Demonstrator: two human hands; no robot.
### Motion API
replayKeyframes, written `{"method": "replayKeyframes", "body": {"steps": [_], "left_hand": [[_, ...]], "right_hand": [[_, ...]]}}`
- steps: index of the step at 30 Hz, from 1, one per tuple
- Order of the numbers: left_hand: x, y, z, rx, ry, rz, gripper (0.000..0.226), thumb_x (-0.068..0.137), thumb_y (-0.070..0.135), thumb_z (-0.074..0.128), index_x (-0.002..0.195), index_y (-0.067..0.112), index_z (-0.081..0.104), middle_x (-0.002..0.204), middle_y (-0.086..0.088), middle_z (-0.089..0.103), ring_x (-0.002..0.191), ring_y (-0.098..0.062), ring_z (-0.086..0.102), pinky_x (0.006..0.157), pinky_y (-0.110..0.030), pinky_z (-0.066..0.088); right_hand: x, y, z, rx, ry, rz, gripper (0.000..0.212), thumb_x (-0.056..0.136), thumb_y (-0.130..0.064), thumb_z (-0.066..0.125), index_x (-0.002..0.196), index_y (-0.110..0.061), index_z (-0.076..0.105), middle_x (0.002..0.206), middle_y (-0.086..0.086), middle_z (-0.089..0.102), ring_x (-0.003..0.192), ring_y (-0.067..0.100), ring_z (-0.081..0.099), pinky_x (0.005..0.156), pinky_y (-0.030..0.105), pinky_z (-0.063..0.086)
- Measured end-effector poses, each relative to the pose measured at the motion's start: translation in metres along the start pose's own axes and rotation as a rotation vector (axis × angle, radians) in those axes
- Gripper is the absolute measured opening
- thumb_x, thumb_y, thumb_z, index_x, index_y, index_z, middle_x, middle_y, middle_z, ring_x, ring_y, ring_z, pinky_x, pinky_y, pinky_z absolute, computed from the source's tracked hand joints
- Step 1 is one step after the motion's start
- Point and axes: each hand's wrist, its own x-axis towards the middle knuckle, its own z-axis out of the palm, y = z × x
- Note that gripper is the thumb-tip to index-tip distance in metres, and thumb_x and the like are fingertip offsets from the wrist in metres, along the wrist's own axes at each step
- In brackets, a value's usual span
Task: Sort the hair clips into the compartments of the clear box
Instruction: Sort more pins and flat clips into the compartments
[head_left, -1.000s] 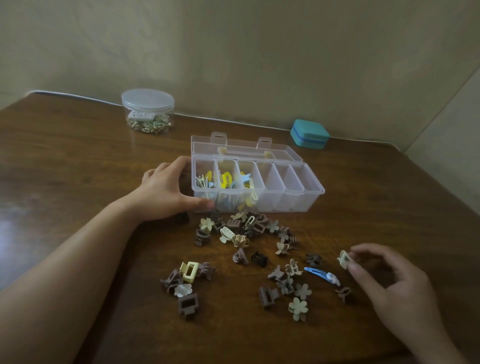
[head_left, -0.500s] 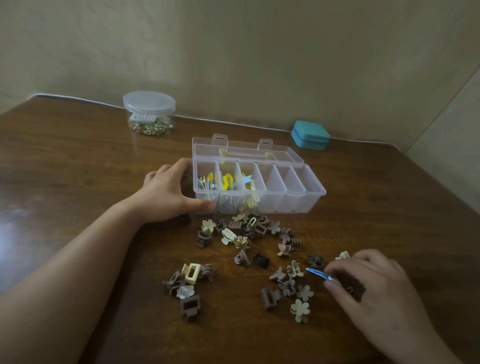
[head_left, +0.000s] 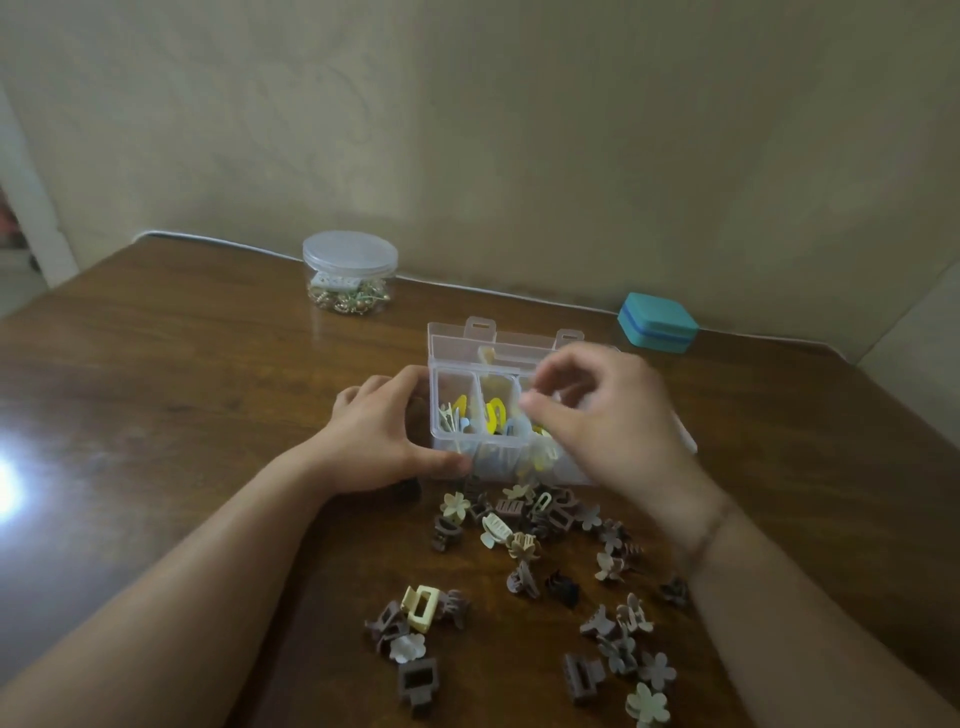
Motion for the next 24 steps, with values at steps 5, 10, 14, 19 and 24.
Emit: {"method": "replayKeyframes", "body": {"steps": [5,10,14,19,24], "left_hand": [[0.002,-0.006,0.003,-0.004,0.019,0.002,0.099,0.050,0.079,0.063,0.136,0.041,0.034,0.130,0.014,0.046,0.130,-0.009,0.031,0.113,-0.040,0.016],[0.003,-0.006,0.004,-0.001,0.012,-0.003,0.102,0.049,0.082,0.062,0.138,0.041,0.032,0.136,0.012,0.046,0.132,-0.010,0.031,0.113,-0.040,0.015],[-0.001,0.000,0.001,-0.022,0.011,-0.003,0.104,0.048,0.080,0.064,0.138,0.040,0.032,0.128,0.016,0.041,0.128,-0.007,0.028,0.113,-0.037,0.013],[-0.003,0.002,-0.004,-0.044,-0.030,-0.064,0.101,0.056,0.069,0.078,0.141,0.041,0.031,0.132,0.012,0.036,0.128,-0.011,0.027,0.114,-0.044,0.026],[-0.011,-0.015,-0.027,0.042,-0.088,-0.146,0.118,0.032,0.087,0.070,0.137,0.051,0.029,0.148,0.005,0.033,0.141,-0.023,0.028,0.113,-0.052,0.031]], "right_hand": [[0.024,-0.004,0.043,-0.167,-0.101,-0.046,0.009,0.084,-0.037,0.067,0.080,-0.029,0.066,0.079,-0.014,0.064,0.076,0.003,0.055,0.066,0.024,0.046],[-0.010,0.006,0.008,-0.226,-0.028,-0.196,0.009,0.085,-0.042,0.058,0.081,-0.034,0.061,0.083,-0.019,0.061,0.083,-0.002,0.049,0.072,0.019,0.039],[-0.067,0.051,-0.048,-0.299,-0.074,-0.005,0.011,0.082,-0.038,0.067,0.087,-0.046,0.060,0.093,-0.026,0.059,0.091,-0.009,0.053,0.069,0.012,0.040],[-0.124,0.100,-0.085,-0.291,-0.168,0.199,0.033,0.073,-0.046,0.069,0.098,-0.064,0.056,0.118,-0.038,0.046,0.104,-0.015,0.047,0.071,0.014,0.042],[-0.126,0.113,-0.079,-0.305,-0.280,0.157,0.035,0.081,-0.032,0.072,0.096,-0.060,0.058,0.117,-0.042,0.045,0.106,-0.017,0.048,0.073,0.010,0.047]]}}
